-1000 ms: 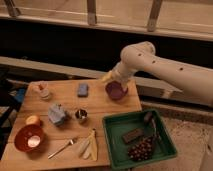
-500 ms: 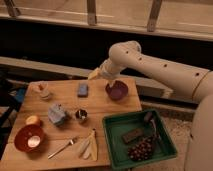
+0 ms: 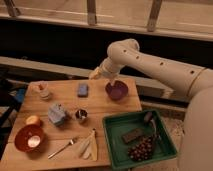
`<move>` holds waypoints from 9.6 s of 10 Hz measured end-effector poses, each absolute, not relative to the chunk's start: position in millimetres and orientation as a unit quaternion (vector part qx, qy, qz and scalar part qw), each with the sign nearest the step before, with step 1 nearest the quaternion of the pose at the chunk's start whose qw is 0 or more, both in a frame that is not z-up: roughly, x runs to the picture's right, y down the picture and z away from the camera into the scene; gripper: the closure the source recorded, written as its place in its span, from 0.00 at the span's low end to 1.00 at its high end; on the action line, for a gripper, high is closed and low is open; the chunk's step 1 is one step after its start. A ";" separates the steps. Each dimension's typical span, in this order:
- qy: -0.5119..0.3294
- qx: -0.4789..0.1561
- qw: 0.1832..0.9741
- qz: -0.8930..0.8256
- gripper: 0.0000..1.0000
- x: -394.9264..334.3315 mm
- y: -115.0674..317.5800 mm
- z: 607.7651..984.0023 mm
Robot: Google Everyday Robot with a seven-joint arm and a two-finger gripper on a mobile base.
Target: Place sponge in metal cup
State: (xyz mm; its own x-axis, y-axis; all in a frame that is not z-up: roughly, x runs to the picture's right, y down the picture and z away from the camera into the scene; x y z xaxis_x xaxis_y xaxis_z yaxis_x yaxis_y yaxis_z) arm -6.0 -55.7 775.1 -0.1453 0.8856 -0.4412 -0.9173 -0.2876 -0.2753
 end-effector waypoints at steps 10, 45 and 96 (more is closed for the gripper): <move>-0.001 -0.357 0.571 0.739 0.25 -87.0 -55.1 870.3; 0.061 -0.427 0.558 0.709 0.86 -151.7 4.1 975.8; 0.025 -0.388 0.627 0.675 1.00 -112.3 -54.8 836.1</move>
State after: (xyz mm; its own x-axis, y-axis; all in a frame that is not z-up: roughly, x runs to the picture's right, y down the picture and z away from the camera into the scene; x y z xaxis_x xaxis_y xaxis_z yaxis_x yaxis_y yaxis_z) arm -112.3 -54.8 836.1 0.0887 0.8270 -0.5551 -0.8658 -0.2114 -0.4535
